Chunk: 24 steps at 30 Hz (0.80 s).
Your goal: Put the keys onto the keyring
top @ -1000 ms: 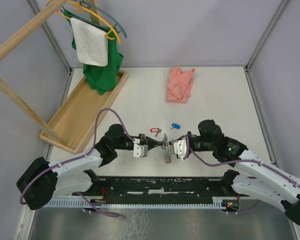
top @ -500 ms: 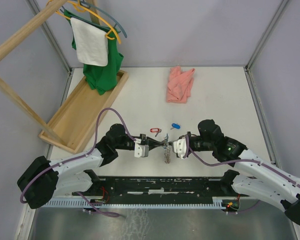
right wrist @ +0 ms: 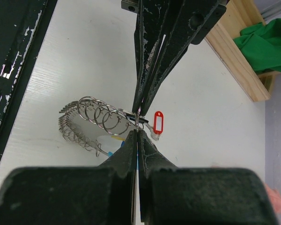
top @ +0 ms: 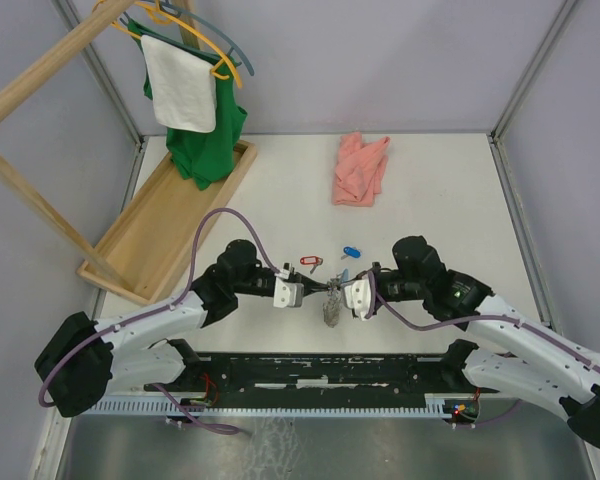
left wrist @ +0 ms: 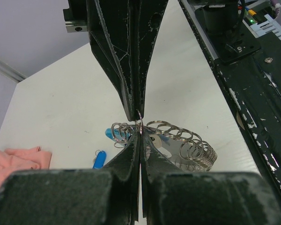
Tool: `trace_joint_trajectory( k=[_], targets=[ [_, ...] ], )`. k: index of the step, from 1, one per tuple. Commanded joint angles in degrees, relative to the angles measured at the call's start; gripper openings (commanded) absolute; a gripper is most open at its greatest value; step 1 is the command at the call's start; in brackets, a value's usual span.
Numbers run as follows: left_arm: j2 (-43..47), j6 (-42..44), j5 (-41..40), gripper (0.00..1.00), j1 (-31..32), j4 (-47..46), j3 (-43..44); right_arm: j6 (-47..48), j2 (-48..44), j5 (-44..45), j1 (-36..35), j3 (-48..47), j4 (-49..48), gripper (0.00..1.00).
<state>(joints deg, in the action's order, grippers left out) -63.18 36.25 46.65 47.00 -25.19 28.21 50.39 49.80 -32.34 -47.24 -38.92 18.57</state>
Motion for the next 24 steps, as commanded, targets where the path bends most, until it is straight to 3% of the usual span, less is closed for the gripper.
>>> trace_joint_trajectory(
  k=[1,7,24],
  targets=[
    [-0.09,-0.69,2.67,0.03,0.78,1.37,4.04,3.97,0.72,-1.46,-0.77,-3.26,0.3,0.01],
    [-0.29,-1.16,3.78,0.03,0.81,6.6,7.05,6.86,2.04,-0.88,-1.4,-4.82,4.06,0.0],
    [-0.35,-0.17,6.92,0.03,1.15,10.65,9.15,7.91,5.16,0.68,-2.58,-7.27,5.9,0.01]
  ],
)
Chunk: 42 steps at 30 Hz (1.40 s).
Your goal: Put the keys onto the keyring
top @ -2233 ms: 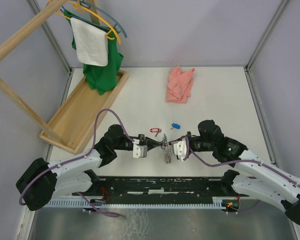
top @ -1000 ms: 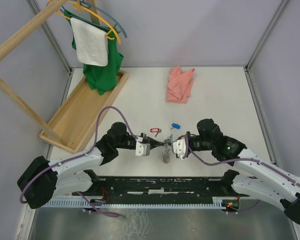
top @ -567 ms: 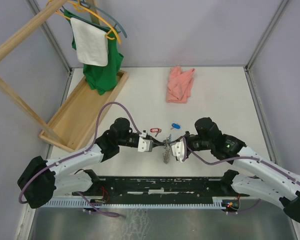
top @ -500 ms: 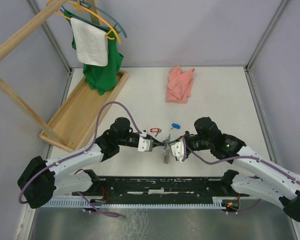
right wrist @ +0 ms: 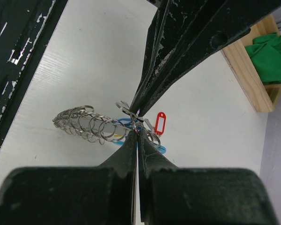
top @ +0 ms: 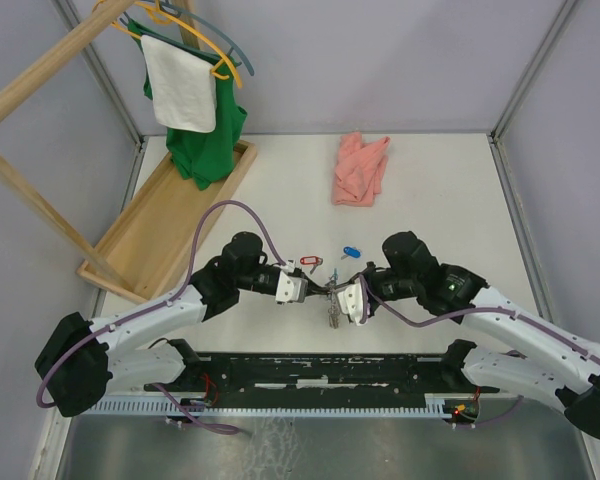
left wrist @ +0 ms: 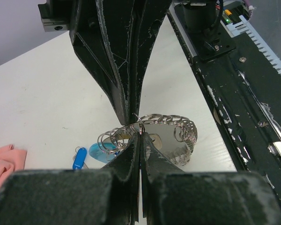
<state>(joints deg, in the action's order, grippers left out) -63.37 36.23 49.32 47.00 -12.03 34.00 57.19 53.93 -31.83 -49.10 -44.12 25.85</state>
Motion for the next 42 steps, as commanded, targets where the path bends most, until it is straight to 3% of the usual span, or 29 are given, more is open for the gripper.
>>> trace_joint_trajectory(
  k=[1,11,19,28,35,38,42],
  targets=[
    [-0.09,-0.64,3.91,0.03,1.14,-2.51,3.36,1.42,0.74,0.06,-0.81,-1.96,-1.33,0.01],
    [-0.63,-12.63,-1.24,0.03,-0.14,-5.94,0.84,-4.53,-5.37,-3.11,0.43,4.23,-11.6,0.01],
    [-1.74,-21.99,1.85,0.03,-2.13,-12.82,-3.43,-19.18,-9.72,-7.0,4.34,13.92,-33.15,0.01],
    [-3.36,-32.04,0.59,0.03,-2.31,-21.85,-8.34,-35.52,-10.12,-4.6,6.26,24.58,-60.18,0.01],
    [-4.99,-38.01,-0.87,0.03,-2.49,-29.37,-11.0,-43.75,-6.58,-1.27,6.41,29.96,-75.31,0.01],
    [-5.37,-38.42,-0.95,0.03,-2.47,-30.62,-11.1,-45.21,-5.67,-0.44,6.47,30.6,-77.66,0.01],
    [-5.63,-38.51,-0.48,0.03,-2.5,-31.24,-10.57,-42.88,-6.82,-0.62,6.47,28.9,-71.4,0.01]
  ],
)
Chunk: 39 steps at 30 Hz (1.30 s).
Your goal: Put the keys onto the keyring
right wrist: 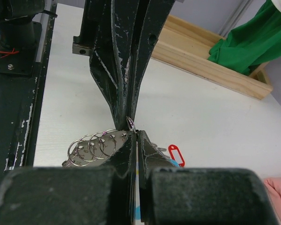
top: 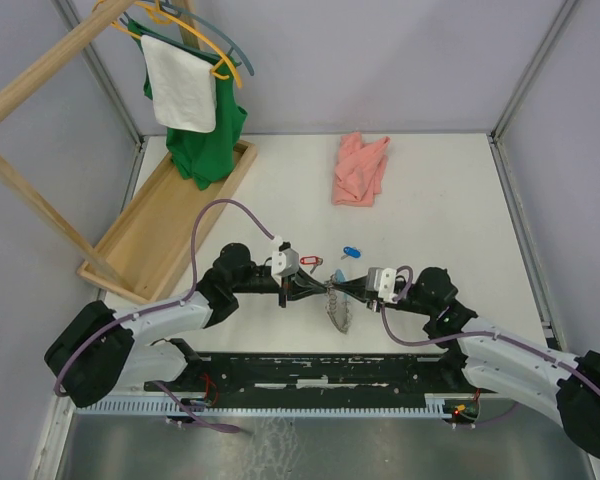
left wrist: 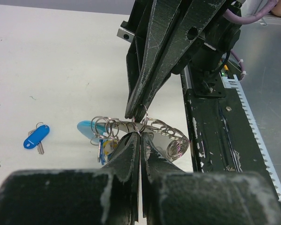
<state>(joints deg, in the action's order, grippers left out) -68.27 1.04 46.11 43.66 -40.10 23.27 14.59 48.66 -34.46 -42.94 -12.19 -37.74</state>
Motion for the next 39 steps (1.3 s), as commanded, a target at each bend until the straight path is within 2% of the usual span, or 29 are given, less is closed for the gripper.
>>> trace_joint_trajectory(
  k=[1,7,17,28,35,39],
  targets=[
    [-0.6,-3.32,2.9,0.03,0.88,-3.27,0.24,1.03,-2.21,1.68,0.31,-3.86,-4.21,0.01],
    [0.76,-2.71,4.17,0.03,0.87,-1.44,1.63,7.49,-4.83,0.06,0.23,-8.52,14.07,0.11],
    [0.88,-2.8,5.4,0.03,1.08,1.35,3.84,17.62,-3.21,-3.66,0.22,-17.67,34.41,0.19],
    [1.24,-2.45,5.3,0.03,1.14,3.9,5.82,26.02,-0.59,-6.17,0.22,-25.25,48.83,0.27],
    [1.36,-1.34,5.41,0.03,1.11,7.31,7.6,34.27,2.08,-8.19,0.2,-32.52,63.96,0.32],
    [1.58,-0.96,5.65,0.03,1.12,8.65,8.61,36.82,4.16,-8.63,0.22,-36.33,69.45,0.33]
  ],
)
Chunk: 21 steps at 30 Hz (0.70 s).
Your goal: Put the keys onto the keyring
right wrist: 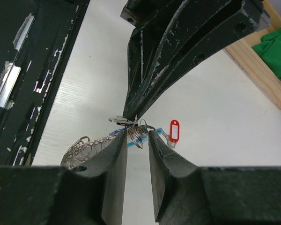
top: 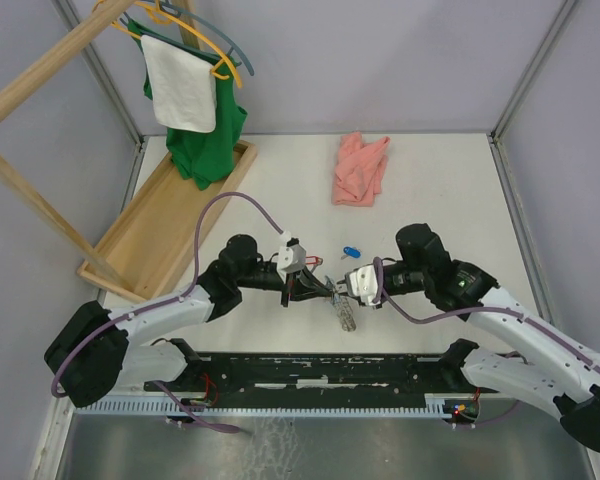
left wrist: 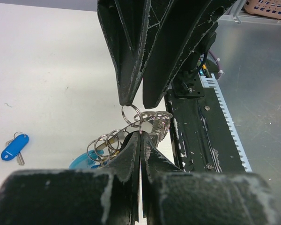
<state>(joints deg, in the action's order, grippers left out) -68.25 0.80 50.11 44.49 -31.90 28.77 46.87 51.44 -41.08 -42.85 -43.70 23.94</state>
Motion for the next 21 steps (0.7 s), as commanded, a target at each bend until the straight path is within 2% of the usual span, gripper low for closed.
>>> trace_joint_trajectory(
  k=[1,6,21],
  targets=[
    [1.55,-0.71,1.75,0.03,0.28,0.62,3.26,5.0,1.94,-2.1,0.14,-5.48,8.93,0.32],
    [1.63,-0.28,2.09,0.03,0.3,2.03,4.12,6.71,3.09,-2.08,-0.07,-7.01,11.54,0.32],
    [0.66,-0.17,3.38,0.03,0.28,2.98,5.65,9.62,4.8,2.18,-1.87,-7.44,10.34,0.3]
  ],
)
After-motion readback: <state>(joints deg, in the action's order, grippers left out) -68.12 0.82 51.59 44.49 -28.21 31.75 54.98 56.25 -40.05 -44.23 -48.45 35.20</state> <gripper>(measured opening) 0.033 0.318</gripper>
